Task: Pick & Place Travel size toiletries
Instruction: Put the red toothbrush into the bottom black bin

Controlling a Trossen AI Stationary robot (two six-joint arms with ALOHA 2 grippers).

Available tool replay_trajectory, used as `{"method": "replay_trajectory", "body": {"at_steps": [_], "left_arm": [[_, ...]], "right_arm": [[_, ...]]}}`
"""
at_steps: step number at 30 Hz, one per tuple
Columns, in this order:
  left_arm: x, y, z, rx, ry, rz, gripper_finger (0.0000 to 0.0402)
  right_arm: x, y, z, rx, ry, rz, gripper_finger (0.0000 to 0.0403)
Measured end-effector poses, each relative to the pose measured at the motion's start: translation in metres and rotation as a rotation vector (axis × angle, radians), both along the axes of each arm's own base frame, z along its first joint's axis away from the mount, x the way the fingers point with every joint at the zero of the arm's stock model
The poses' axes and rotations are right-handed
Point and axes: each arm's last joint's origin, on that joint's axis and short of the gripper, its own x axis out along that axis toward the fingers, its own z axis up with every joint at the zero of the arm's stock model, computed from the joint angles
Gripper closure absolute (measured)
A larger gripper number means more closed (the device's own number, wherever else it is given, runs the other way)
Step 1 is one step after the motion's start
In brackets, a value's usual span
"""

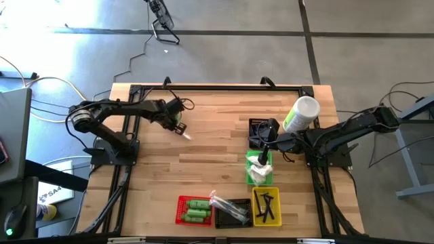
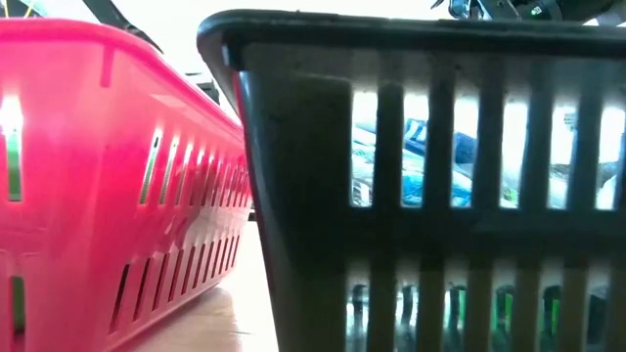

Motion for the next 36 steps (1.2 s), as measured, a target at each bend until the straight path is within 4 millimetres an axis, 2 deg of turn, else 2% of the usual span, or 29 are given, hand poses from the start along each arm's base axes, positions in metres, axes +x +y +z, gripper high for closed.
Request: {"method": "replay_trajectory", "body": {"at_steps": [12, 16, 21, 24, 29, 32, 36], "left_arm": [[0.048, -0.049, 0.011, 0.077, -0.271, -0.17, 0.0396], [0.058, -0.057, 0.017, 0.145, -0.344, -0.231, 0.0396], [0.064, -0.057, 0.027, 0.148, -0.359, -0.24, 0.0396], [0.066, -0.057, 0.032, 0.131, -0.354, -0.248, 0.0396], [0.069, -0.069, 0.037, 0.101, -0.318, -0.284, 0.0396], [0.063, -0.08, 0.035, 0.075, -0.212, -0.243, 0.0396], [0.045, -0.09, 0.028, 0.097, -0.018, -0.105, 0.0396]], "right_arm": [[0.0, 0.0, 0.0, 0.0, 0.0, 0.0, 0.0401], [0.0, 0.0, 0.0, 0.0, 0.0, 0.0, 0.0401], [0.0, 0.0, 0.0, 0.0, 0.0, 0.0, 0.0401], [0.0, 0.0, 0.0, 0.0, 0.0, 0.0, 0.0401], [0.0, 0.0, 0.0, 0.0, 0.0, 0.0, 0.0401], [0.0, 0.0, 0.0, 0.0, 0.0, 0.0, 0.0401], [0.0, 0.0, 0.0, 0.0, 0.0, 0.0, 0.0401]]}}
